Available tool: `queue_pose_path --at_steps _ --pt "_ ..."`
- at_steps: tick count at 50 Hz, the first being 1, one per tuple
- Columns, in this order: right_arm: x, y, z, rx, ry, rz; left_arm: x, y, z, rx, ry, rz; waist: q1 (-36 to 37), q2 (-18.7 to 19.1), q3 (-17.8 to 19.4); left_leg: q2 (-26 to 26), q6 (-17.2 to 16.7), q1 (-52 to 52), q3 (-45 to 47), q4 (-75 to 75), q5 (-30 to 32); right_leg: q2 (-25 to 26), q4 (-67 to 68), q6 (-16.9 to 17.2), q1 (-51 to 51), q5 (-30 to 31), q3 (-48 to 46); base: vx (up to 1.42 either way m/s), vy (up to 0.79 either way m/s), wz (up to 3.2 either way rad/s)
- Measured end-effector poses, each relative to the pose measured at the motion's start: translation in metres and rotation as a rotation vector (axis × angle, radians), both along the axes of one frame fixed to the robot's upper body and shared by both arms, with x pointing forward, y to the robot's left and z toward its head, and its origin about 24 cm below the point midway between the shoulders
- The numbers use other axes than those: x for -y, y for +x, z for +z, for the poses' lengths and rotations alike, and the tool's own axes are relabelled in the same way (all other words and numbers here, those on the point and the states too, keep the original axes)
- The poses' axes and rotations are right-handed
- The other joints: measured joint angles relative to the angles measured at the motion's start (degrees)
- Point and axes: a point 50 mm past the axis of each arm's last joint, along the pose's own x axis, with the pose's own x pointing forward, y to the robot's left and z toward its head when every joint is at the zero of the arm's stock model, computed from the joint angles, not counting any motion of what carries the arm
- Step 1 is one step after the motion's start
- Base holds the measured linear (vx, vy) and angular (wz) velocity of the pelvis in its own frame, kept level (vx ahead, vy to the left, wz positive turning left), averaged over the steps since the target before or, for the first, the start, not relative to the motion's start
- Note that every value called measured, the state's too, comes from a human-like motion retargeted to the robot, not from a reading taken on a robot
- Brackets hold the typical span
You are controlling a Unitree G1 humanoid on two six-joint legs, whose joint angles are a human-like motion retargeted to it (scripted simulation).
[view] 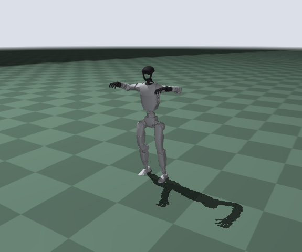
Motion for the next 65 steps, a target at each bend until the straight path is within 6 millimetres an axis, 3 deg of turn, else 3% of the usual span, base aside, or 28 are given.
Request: queue_pose_path --at_steps 65 --pt "0.0007 0.0011 -0.0034 0.007 0.017 0.006 0.0009 0.0022 -0.0034 -0.019 -0.005 -0.01 -0.3 0.5 -0.2 0.4 0.0 -0.3 0.4 -0.1 -0.1 0.4 -0.2 0.0 -0.5 0.0 0.3 0.0 0.0 0.0"
